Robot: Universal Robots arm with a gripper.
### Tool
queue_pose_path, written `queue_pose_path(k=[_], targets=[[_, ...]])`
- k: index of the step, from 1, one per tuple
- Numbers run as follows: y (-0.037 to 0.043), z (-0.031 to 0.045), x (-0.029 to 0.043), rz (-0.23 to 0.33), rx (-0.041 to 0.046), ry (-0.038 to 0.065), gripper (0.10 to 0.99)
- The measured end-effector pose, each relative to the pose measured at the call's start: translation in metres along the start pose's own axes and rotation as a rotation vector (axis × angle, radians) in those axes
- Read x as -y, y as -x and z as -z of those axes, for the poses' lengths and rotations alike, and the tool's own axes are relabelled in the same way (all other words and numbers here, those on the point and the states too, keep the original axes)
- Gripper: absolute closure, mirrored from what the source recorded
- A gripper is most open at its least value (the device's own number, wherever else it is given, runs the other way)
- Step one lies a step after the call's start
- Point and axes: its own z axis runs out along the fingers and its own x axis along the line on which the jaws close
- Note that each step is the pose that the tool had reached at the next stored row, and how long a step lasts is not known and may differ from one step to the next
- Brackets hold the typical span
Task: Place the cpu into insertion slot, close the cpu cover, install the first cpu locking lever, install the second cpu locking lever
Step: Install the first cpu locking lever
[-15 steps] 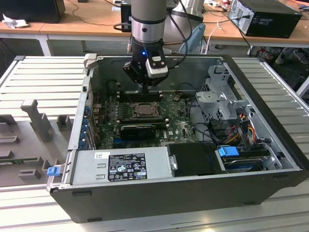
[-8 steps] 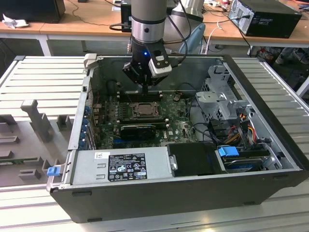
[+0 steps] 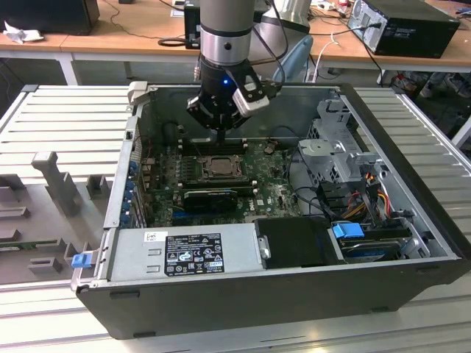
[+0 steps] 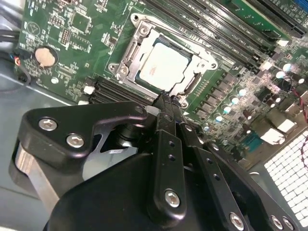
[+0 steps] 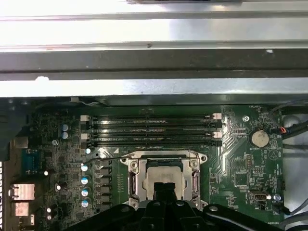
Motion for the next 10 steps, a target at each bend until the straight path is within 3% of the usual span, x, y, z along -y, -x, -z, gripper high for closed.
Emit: queue_pose_path(k=[6, 10], targets=[[-0.0114, 0.0001, 0.0002, 0.015, -0.0007, 0.000, 0.980], [-0.0296, -0.0002, 0.0004, 0.020, -0.0009, 0.003, 0.980]])
